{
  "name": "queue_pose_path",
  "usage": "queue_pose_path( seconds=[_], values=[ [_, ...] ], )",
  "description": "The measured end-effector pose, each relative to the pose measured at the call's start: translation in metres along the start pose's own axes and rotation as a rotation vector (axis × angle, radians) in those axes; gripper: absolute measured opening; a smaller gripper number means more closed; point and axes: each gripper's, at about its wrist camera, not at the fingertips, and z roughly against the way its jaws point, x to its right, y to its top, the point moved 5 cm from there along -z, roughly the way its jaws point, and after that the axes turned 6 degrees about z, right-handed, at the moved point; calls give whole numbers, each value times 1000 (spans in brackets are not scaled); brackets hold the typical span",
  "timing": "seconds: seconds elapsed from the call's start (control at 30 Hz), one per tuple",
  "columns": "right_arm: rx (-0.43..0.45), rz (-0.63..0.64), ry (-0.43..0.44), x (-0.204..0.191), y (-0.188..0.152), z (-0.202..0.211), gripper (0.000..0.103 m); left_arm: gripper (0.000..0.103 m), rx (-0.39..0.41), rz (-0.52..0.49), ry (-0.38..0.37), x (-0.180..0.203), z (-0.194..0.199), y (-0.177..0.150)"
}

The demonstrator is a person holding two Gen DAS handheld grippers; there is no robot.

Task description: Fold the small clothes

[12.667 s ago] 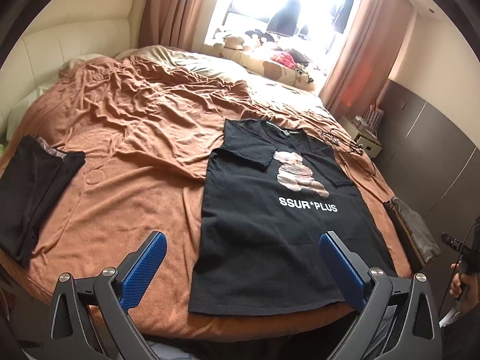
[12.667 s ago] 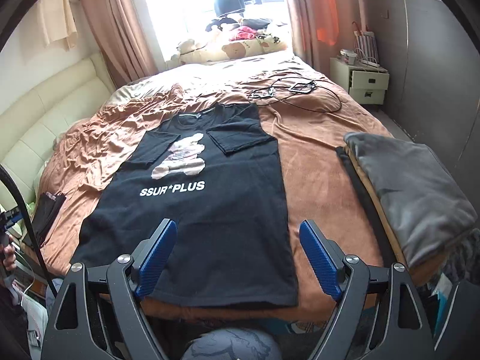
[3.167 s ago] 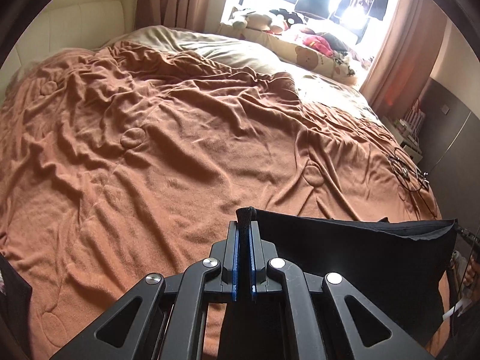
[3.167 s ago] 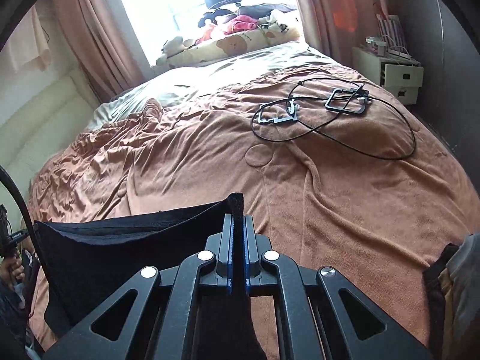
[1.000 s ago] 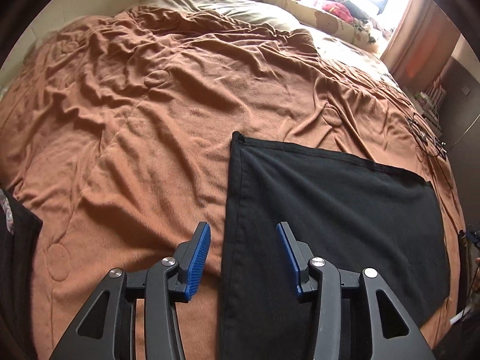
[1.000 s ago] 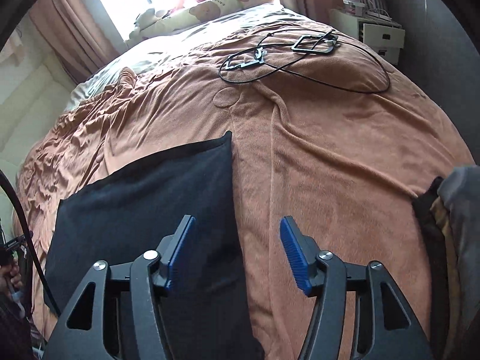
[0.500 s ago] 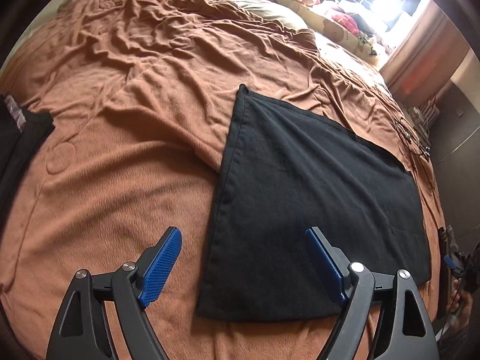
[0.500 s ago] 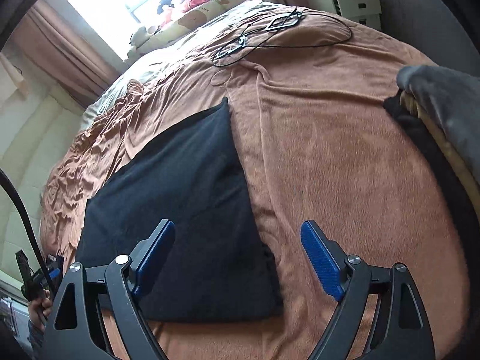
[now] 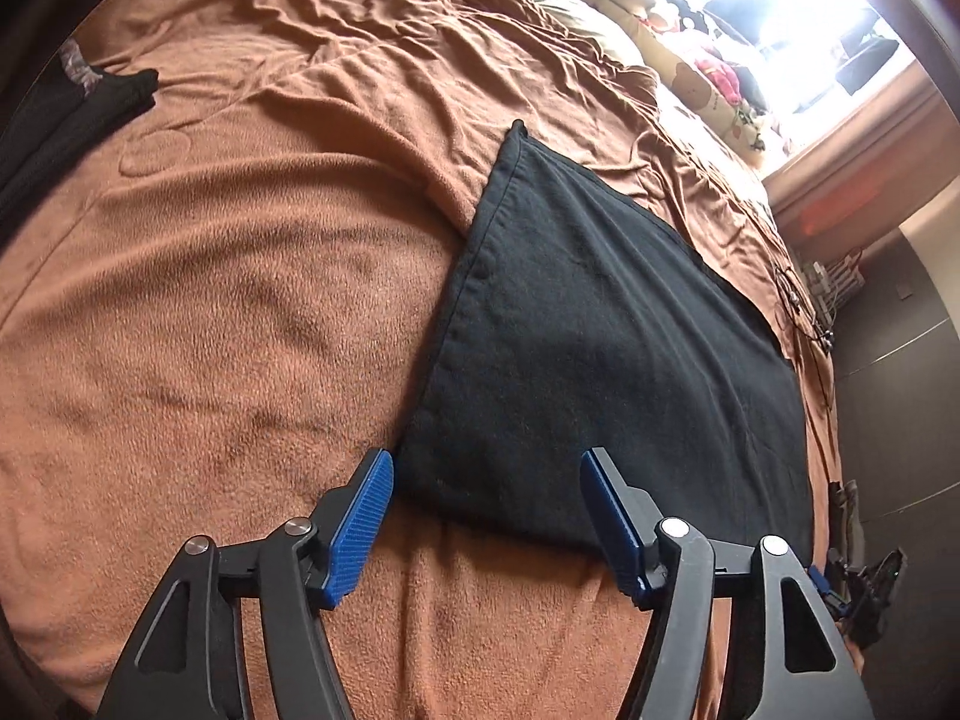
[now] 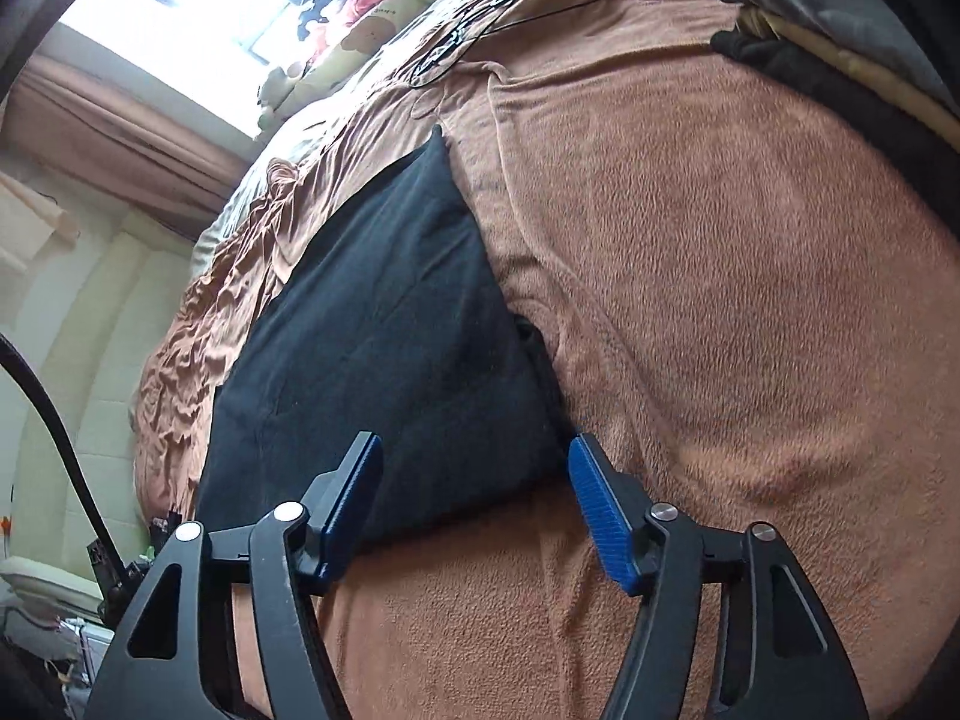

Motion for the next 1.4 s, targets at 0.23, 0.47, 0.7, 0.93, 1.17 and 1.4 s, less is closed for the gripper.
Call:
queue_pose_path(
  seconds=[0.23,0.47,0.7,0.93,1.17,1.4],
  values=[
    [-26,-61,58,7,-11,-12,55,61,-32,79,-50,-8,-7,-14],
    [2,-111,73,11,-5,-26,44,55,-59,166,-72,-17,-25,-21],
    [55,-173,78,18,-8,-36,29,35,7,236,-72,-32,-26,-17],
    [90,-185,69,21,-16,-30,25,28,70,302,-77,-43,-25,-14],
    [107,-170,55,18,-13,-23,3,8,111,291,-39,-41,-23,-6],
    [139,-116,64,-5,-15,-5,2,7,176,232,-50,-29,8,11]
  ],
)
